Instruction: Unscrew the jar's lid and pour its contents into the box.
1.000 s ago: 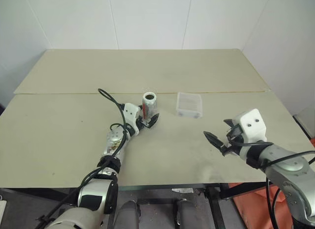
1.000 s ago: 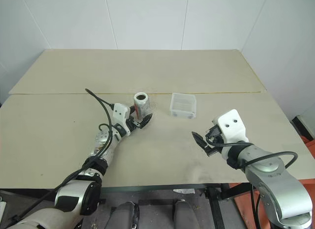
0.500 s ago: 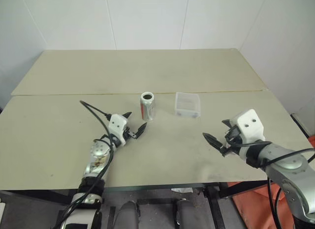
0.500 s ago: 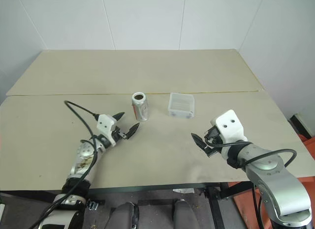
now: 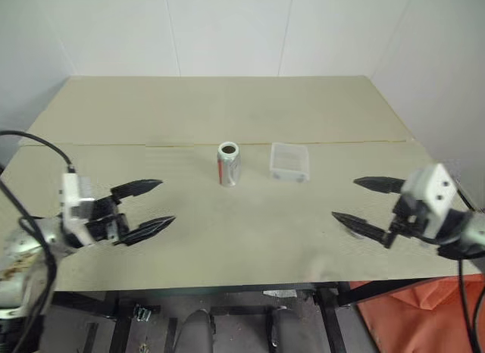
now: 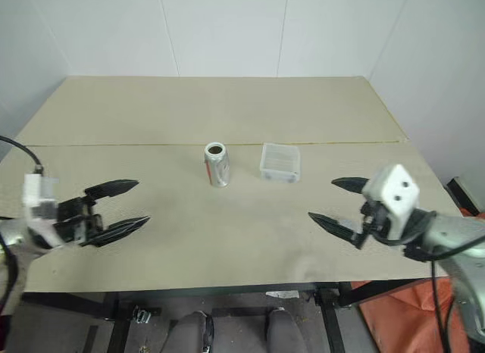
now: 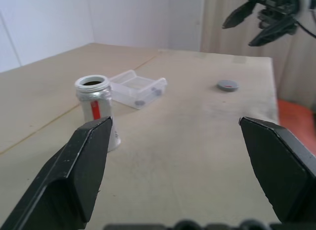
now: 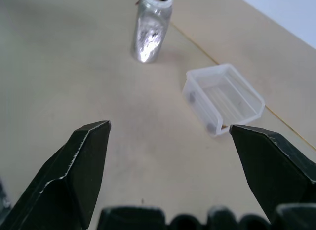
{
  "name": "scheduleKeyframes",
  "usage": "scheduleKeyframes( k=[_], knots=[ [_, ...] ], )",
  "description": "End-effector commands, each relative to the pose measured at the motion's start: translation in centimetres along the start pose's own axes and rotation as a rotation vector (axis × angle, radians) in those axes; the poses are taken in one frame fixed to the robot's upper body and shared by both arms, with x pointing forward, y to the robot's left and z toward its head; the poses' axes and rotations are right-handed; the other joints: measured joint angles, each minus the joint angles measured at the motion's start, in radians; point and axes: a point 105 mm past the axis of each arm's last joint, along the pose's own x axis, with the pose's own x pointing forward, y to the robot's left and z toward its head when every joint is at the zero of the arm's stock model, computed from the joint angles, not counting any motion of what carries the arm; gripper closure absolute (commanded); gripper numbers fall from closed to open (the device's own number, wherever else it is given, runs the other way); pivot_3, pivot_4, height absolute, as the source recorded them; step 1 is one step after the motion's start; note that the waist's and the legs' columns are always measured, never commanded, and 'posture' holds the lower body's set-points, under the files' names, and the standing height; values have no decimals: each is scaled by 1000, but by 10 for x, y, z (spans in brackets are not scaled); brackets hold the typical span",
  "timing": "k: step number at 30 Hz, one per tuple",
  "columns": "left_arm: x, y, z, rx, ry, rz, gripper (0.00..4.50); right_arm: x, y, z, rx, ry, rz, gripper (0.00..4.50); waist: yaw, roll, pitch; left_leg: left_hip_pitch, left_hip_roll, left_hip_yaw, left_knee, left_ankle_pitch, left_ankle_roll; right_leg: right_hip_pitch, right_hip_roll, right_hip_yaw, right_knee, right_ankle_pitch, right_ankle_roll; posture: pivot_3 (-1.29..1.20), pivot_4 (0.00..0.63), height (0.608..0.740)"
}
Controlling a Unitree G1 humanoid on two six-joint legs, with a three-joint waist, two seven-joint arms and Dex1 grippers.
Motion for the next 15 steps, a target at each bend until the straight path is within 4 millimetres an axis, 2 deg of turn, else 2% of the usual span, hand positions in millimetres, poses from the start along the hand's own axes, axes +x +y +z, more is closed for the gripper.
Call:
scheduleKeyframes(
  k=[1, 4, 8, 15],
  knots=[
    [-5, -7, 31, 79, -2, -26, 17, -14, -4, 11, -114, -34, 26, 0, 0, 0, 0, 0, 1, 0, -1, 0, 0, 0, 0, 0, 0, 0, 0, 0, 150, 740],
    [-7, -9, 41, 82, -3, -22, 17, -13, -5, 11, -98, -48, 49, 0, 0, 0, 0, 2, 1, 1, -4, 0, 0, -1, 1, -1, 0, -1, -2, 0, 150, 740],
    [-7, -17, 44, 83, 28, -73, 17, -9, -3, 15, -89, -60, 76, 0, -2, 0, 0, 2, 2, 2, -5, 0, 0, -2, 2, 0, 0, -2, -3, 0, 150, 740],
    [-12, -18, 38, 87, 56, -54, 17, -13, -3, 9, -76, -47, 103, 0, 0, 0, 0, 2, 3, 3, -8, 0, 0, -3, 2, -1, 0, -4, -5, 0, 150, 740]
  ],
)
